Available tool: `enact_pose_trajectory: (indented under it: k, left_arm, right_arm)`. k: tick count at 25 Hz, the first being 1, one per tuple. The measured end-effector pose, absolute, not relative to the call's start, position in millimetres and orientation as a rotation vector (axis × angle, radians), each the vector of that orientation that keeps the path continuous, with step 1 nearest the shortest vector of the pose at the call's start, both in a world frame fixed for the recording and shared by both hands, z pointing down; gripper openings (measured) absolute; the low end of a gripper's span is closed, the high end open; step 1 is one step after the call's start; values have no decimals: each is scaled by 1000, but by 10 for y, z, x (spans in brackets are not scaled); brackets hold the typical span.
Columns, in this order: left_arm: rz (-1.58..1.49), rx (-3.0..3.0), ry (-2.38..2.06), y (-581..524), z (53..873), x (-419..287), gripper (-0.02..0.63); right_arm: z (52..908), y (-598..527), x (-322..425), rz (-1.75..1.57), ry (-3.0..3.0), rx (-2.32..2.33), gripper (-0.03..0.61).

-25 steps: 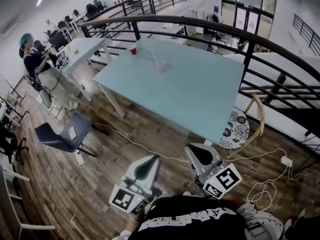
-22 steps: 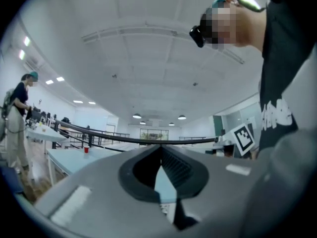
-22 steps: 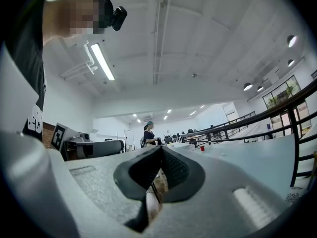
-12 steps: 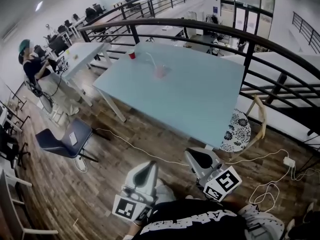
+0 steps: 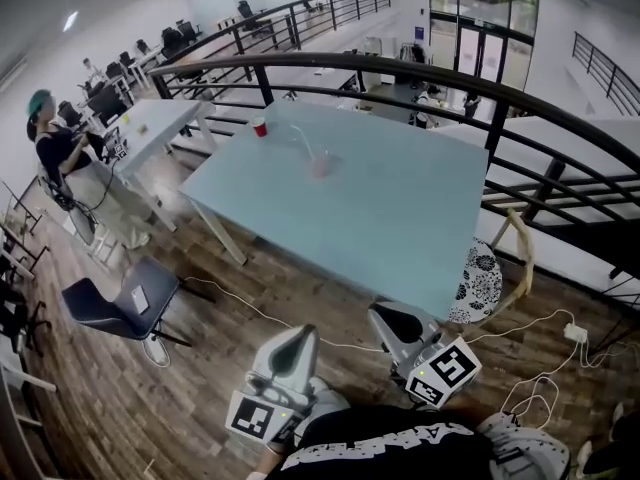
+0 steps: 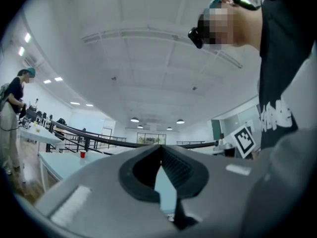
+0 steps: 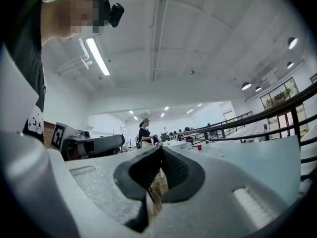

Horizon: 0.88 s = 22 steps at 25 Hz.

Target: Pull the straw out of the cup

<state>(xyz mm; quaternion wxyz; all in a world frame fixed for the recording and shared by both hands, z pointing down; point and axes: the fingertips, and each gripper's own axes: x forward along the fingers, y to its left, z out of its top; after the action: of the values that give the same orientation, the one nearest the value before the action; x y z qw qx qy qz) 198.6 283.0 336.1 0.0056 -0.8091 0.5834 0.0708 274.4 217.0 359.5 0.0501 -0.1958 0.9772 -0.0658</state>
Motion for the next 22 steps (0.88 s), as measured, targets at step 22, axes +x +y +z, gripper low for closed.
enact_pose_trajectory:
  k: [22]
  left_arm:
    - [193,-2577,1836,2481,3440,756,-11]
  right_arm:
    - [3545,1811,1430,-175,3005,-575,0]
